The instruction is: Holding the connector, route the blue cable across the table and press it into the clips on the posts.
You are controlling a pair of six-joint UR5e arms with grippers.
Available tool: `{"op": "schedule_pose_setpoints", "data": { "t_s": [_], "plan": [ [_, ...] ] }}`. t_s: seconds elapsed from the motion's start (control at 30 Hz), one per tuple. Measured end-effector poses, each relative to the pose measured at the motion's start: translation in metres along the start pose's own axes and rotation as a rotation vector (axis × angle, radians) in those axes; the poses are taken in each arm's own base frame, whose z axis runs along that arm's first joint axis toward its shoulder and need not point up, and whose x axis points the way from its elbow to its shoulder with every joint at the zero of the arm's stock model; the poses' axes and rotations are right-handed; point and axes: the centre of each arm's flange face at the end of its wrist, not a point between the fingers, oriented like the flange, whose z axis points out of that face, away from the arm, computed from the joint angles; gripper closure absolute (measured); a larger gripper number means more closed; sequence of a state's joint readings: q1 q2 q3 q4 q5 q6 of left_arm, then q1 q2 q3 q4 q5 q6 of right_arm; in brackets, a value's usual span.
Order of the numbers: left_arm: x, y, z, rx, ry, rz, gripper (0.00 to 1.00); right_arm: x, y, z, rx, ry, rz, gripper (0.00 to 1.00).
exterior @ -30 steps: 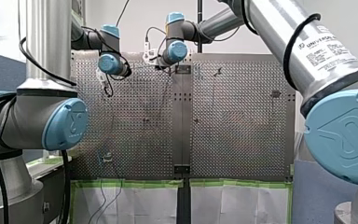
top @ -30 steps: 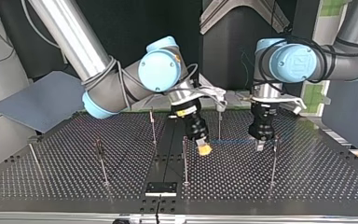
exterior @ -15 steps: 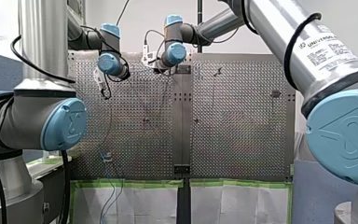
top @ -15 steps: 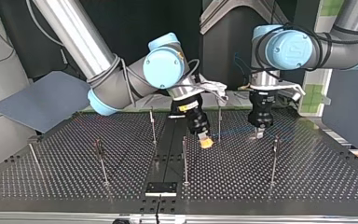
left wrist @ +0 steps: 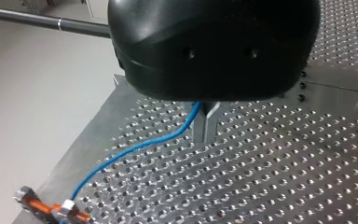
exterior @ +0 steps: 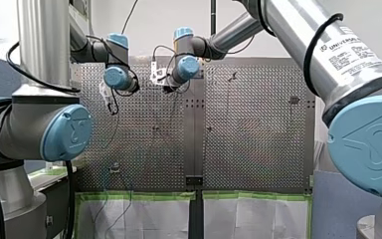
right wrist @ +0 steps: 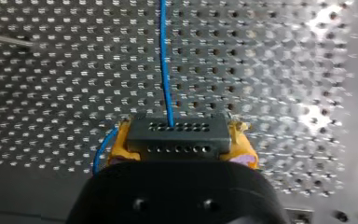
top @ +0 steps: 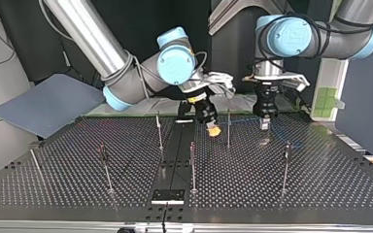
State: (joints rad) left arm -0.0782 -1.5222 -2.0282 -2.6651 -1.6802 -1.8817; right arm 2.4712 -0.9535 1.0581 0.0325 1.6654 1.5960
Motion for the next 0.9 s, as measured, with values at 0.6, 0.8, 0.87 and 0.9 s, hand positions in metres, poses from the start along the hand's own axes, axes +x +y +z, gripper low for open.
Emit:
{"op": "schedule_pose_setpoints", "data": {
  "t_s": [0.6,0.8,0.87,0.9],
  "plan": [
    [0.063,0.010,-0.044,-0.037,0.066,-0.008,1.00,-0.064,0.009,-0.013,-0.020,-0.121,-0.014,1.00],
    [0.099,0.023,-0.056,-0.049,0.121,0.007,1.00,-0.083,0.012,-0.017,-0.026,-0.144,-0.009,1.00],
    [0.111,0.027,-0.061,-0.052,0.140,0.011,1.00,-0.089,0.015,-0.017,-0.029,-0.145,-0.004,1.00],
    [0.116,0.028,-0.062,-0.052,0.147,0.012,1.00,-0.092,0.016,-0.017,-0.031,-0.144,-0.002,1.00]
  ]
}}
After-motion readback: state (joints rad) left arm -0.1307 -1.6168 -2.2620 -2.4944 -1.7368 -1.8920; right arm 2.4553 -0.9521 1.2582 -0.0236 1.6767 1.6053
